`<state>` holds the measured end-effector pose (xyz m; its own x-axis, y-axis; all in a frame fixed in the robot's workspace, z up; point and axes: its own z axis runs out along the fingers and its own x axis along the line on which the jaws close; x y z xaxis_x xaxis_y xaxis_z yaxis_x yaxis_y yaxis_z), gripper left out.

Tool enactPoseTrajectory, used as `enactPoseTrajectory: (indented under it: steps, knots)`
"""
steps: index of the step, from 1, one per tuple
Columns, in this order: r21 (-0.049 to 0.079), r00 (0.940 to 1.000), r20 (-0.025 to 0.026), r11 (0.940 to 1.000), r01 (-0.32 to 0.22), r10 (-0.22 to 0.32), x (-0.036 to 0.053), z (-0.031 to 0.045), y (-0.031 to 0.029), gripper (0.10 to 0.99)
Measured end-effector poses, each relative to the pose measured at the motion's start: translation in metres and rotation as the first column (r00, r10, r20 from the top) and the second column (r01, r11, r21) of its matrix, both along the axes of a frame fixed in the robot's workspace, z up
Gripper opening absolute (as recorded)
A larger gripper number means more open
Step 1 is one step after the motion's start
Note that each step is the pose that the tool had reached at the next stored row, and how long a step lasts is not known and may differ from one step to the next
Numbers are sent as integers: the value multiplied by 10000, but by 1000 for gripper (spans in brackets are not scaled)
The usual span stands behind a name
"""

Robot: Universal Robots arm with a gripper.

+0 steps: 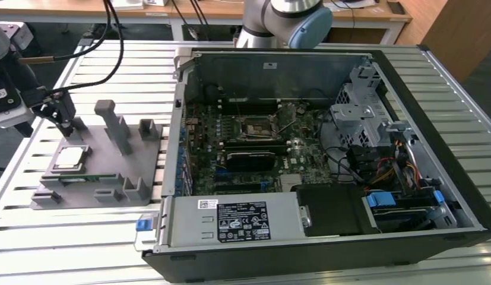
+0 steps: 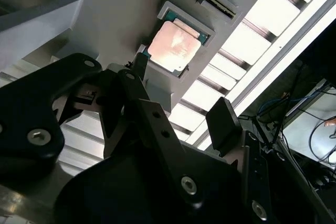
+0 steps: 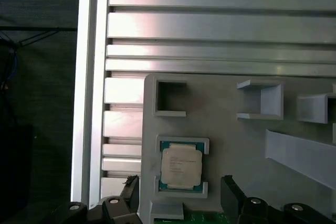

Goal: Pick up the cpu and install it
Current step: 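Pick up the cpu and move it towards the insertion slot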

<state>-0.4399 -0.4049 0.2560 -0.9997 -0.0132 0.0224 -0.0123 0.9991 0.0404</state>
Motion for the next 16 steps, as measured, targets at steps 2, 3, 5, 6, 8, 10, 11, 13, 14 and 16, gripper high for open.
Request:
enactPoseTrajectory:
  steps: [2, 3, 5, 6, 8, 10, 11, 13, 14, 16]
  knots:
    - [0, 10000, 4, 10000, 2, -2, 0, -36, 0, 718]
    - [0, 10000, 8, 10000, 2, -2, 0, -54, 0, 718]
    - [0, 10000, 14, 10000, 8, -8, -1, -91, 1, 718]
    - [0, 10000, 19, 10000, 10, -10, -2, -108, 1, 718]
    - [-1, 10000, 21, 10000, 21, -21, -2, -145, 7, 718]
    - [-3, 10000, 22, 10000, 51, -51, -2, -174, 17, 718]
    - [-3, 10000, 22, 10000, 59, -59, -2, -182, 20, 718]
    - [-3, 10000, 22, 10000, 60, -60, -3, -201, 19, 718]
    - [-3, 10000, 22, 10000, 60, -60, -5, -213, 20, 718]
    - [-3, 10000, 21, 10000, 60, -60, -8, -241, 20, 718]
